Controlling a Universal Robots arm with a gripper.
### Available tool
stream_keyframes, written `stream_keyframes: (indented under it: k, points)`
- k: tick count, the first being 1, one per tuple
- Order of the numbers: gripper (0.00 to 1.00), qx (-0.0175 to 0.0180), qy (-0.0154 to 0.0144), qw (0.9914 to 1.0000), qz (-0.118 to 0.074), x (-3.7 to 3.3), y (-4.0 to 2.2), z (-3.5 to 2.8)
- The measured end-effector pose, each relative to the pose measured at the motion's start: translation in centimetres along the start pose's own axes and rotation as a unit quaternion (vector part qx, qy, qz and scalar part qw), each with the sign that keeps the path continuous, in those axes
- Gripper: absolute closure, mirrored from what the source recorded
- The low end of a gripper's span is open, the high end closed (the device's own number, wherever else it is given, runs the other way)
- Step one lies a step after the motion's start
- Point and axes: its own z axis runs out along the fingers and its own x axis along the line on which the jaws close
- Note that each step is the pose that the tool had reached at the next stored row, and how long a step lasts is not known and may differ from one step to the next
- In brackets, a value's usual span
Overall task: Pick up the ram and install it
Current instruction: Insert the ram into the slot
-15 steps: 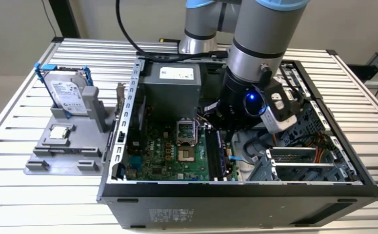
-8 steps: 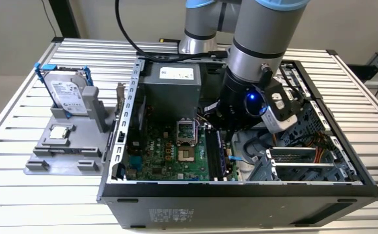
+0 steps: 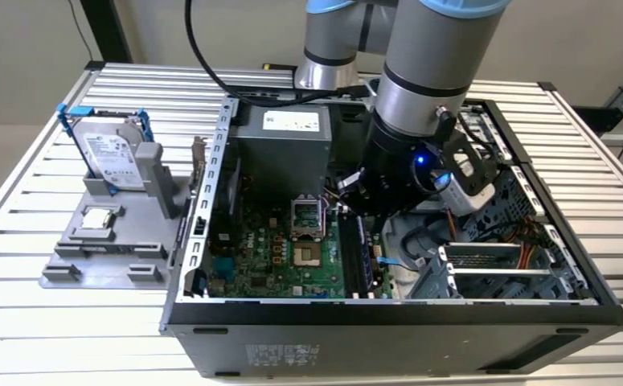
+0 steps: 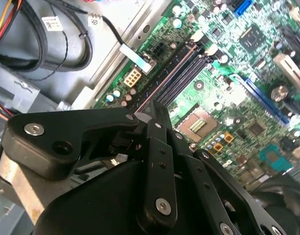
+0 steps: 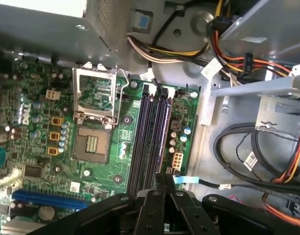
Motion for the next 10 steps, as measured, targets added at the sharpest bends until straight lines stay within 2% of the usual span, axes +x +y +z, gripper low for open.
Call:
stream_keyframes:
  k: [4,10]
  points:
    - [1.00,-0.0001,-0.0007,0.99969,-0.025,0.00,0.00,0.00]
    - [1.00,-0.0002,-0.0015,0.99863,-0.052,0.00,0.00,0.00]
